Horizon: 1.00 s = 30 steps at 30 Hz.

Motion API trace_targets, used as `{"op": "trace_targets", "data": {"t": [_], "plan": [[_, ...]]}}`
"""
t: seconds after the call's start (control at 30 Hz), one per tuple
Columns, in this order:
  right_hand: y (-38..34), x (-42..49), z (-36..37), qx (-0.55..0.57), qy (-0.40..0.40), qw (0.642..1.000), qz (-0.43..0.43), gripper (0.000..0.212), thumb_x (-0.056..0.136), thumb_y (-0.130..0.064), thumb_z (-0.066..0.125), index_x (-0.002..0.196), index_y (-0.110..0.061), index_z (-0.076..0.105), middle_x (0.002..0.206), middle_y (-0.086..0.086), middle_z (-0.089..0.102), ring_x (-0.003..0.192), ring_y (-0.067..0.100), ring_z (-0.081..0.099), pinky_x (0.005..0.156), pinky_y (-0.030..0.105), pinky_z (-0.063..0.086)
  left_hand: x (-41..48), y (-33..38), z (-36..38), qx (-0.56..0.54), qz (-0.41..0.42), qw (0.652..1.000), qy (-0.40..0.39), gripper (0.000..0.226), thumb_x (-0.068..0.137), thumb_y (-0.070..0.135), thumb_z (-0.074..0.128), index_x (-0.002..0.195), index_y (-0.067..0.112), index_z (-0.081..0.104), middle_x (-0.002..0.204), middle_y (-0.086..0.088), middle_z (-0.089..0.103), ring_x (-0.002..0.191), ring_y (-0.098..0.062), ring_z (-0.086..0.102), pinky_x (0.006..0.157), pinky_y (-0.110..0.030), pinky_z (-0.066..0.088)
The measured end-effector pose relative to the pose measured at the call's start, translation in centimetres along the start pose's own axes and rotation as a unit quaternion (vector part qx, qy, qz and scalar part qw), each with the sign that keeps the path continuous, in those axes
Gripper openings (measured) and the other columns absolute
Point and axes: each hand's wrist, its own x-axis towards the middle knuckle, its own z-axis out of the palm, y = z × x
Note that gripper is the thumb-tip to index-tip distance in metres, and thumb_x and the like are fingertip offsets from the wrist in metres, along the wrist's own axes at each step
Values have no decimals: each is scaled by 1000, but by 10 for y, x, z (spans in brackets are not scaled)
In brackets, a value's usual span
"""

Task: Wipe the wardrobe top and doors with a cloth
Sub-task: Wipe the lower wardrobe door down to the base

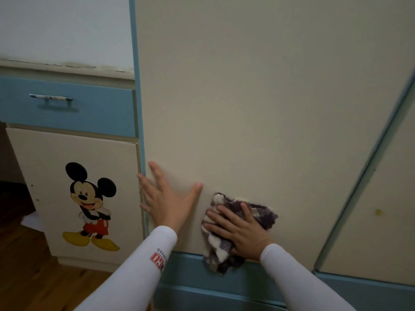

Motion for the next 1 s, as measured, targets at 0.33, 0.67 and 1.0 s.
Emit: {"op": "trace_targets", "data": {"t": [0.33,0.67,1.0], "plan": [[39,-99,26,-12,19,999,47,80,70,-42,43,145,-33,17,157,-5,0,144,21,-4,107,58,0,-32,20,30,46,-5,999,-5,119,64,71,60,141,32,-22,151,-17,-23,140,-35,-11,106,-62,5],[65,-114,12,108,67,930,344,91,67,-54,41,147,-37,0,156,-6,-12,143,24,-11,97,72,4,-36,21,38,56,-1,998,0,119,64,70,60,142,28,-20,151,-17,-22,140,-37,-12,108,-56,15],[-4,-141,42,140,70,919,362,96,67,-31,50,146,-37,-3,157,3,-8,133,42,16,103,62,5,-33,18,35,124,9,992,7,120,62,80,48,142,25,-22,151,-21,-16,139,-40,-2,109,-51,14]]}}
